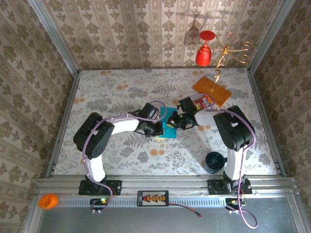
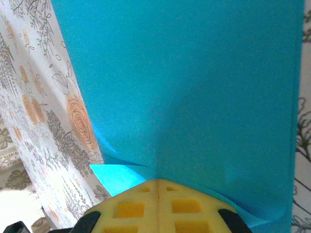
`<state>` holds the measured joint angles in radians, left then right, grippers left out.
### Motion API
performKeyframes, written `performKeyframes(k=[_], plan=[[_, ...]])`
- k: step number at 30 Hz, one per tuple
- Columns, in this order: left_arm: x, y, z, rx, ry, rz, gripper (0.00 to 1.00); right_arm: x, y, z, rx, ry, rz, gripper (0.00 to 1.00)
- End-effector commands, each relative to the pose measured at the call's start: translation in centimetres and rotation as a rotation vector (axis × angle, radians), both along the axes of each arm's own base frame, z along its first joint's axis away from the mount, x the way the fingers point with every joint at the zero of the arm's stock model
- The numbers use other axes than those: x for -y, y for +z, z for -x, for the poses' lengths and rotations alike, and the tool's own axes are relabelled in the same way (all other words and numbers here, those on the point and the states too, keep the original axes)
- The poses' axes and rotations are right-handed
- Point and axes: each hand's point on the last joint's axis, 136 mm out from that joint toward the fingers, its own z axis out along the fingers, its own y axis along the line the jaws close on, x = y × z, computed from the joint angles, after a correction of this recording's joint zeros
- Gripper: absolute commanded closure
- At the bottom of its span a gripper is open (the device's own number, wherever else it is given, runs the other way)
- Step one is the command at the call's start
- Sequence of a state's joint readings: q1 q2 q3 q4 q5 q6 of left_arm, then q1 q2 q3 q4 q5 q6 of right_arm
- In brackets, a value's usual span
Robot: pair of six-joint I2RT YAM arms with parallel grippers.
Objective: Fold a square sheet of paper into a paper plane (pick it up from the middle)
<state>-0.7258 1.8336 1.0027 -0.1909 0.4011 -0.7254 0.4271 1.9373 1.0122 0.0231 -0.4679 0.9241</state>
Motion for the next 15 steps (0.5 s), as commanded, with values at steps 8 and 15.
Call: performKeyframes(k=[8, 15], plan=[[-5.8, -2.0, 4.9, -0.135, 0.001, -0.159, 1.00, 5.3, -7.5, 4.7, -0.246, -0.076, 0.254, 0.97], [-3.3, 3.3, 0.9, 0.040, 0.047, -0.019, 1.00, 4.9, -7.2, 4.5, -0.237, -0.067, 0.227, 0.97]])
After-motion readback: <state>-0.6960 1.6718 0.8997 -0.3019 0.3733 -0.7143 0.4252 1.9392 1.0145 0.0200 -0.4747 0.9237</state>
